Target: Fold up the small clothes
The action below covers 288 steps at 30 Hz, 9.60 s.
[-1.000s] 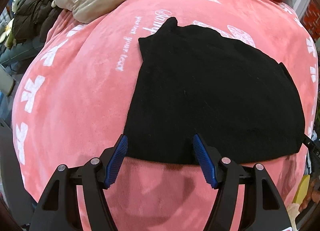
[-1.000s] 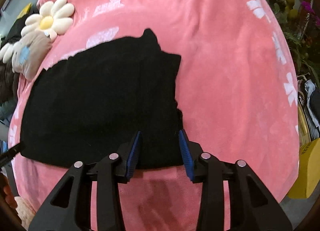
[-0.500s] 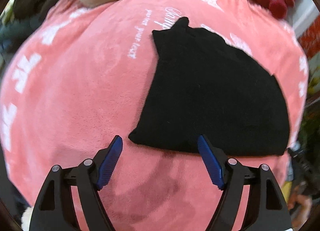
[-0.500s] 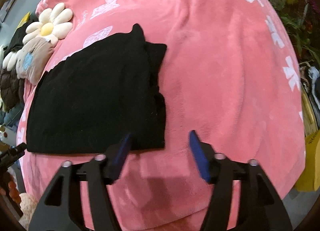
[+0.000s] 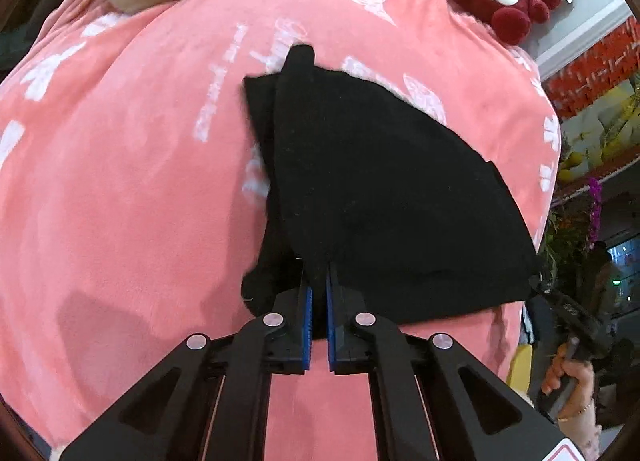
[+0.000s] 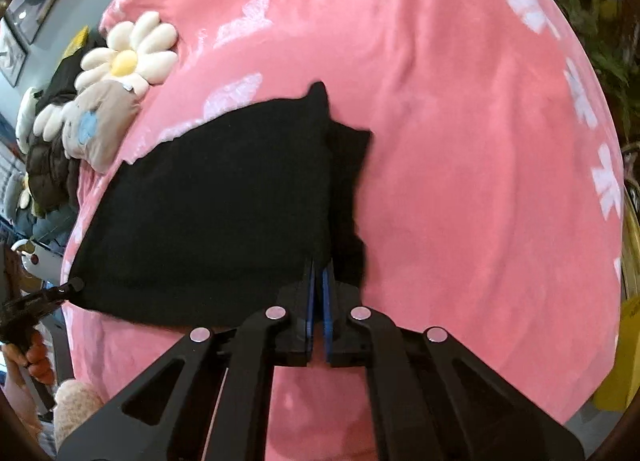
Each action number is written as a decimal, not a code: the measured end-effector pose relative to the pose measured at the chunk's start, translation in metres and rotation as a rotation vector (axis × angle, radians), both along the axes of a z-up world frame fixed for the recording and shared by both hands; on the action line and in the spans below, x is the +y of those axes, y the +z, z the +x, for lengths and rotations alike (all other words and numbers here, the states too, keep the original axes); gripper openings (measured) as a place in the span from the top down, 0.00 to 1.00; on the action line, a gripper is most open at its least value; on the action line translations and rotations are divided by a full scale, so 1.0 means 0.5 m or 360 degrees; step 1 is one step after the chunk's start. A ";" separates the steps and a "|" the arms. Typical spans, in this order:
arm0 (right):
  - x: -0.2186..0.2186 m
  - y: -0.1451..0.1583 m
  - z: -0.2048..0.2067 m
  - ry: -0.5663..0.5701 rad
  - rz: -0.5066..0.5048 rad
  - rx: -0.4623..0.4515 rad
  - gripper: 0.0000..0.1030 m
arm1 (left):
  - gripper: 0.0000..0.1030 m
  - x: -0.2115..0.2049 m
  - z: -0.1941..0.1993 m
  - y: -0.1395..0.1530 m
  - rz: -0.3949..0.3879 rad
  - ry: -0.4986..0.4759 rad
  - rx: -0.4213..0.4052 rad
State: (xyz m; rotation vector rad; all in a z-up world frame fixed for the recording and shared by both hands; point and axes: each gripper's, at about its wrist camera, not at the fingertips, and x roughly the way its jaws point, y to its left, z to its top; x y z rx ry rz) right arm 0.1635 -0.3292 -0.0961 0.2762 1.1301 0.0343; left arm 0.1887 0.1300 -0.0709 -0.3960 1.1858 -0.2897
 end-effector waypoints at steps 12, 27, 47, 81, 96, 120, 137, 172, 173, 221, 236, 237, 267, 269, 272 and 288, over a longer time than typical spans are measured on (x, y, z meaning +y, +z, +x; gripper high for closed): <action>-0.007 -0.031 -0.005 -0.0070 0.0175 0.0012 0.37 | 0.21 -0.010 -0.016 -0.015 0.0152 0.0184 -0.0044; -0.004 0.102 -0.037 0.0032 0.0357 0.0022 0.94 | 0.93 0.030 -0.025 0.076 -0.0297 0.0177 0.0105; -0.019 0.058 0.074 -0.0049 0.0094 -0.0018 0.49 | 0.34 -0.016 0.070 0.096 0.0162 0.0180 -0.0077; 0.078 -0.012 0.007 -0.0023 -0.0142 0.0076 0.89 | 0.61 -0.188 -0.014 0.051 0.0616 -0.0104 -0.0129; 0.052 0.016 -0.118 -0.0090 -0.0206 0.0010 0.61 | 0.56 -0.184 -0.115 0.036 0.0685 -0.0132 -0.0053; 0.023 0.007 -0.219 -0.0198 -0.0016 -0.0064 0.52 | 0.30 -0.004 -0.179 -0.091 0.0011 0.0314 0.0161; 0.037 0.010 -0.220 -0.0125 0.0126 -0.0155 0.37 | 0.43 0.057 -0.207 -0.100 -0.0278 0.0591 0.0111; -0.033 0.116 -0.313 -0.0314 0.0055 -0.0330 0.19 | 0.92 -0.133 -0.178 0.189 -0.0227 0.0133 -0.0301; -0.045 0.116 -0.324 -0.0341 0.0079 -0.0322 0.19 | 0.92 -0.170 -0.175 0.216 -0.0248 0.0065 -0.0332; -0.004 0.160 -0.338 -0.0258 0.0090 -0.0295 0.18 | 0.41 -0.346 -0.277 0.095 0.0200 -0.0272 -0.0192; 0.046 0.151 -0.260 -0.0145 -0.0107 -0.0194 0.14 | 0.40 -0.323 -0.276 0.066 0.0204 -0.0265 -0.0150; 0.044 0.142 -0.252 -0.0143 -0.0087 -0.0173 0.14 | 0.40 -0.323 -0.276 0.064 0.0202 -0.0271 -0.0149; 0.040 0.017 -0.131 -0.0017 -0.0008 0.0118 0.64 | 0.38 -0.333 -0.252 0.020 0.0215 -0.0303 -0.0051; 0.040 0.059 -0.145 -0.0049 -0.0021 0.0020 0.64 | 0.36 -0.330 -0.253 0.020 0.0228 -0.0304 -0.0059; 0.057 0.110 -0.142 -0.0007 -0.0019 -0.0072 0.64 | 0.36 -0.328 -0.252 0.013 0.0225 -0.0307 -0.0040; 0.260 0.087 0.103 0.0305 -0.0006 -0.0077 0.77 | 0.36 -0.205 -0.272 -0.011 0.0220 -0.0132 0.0049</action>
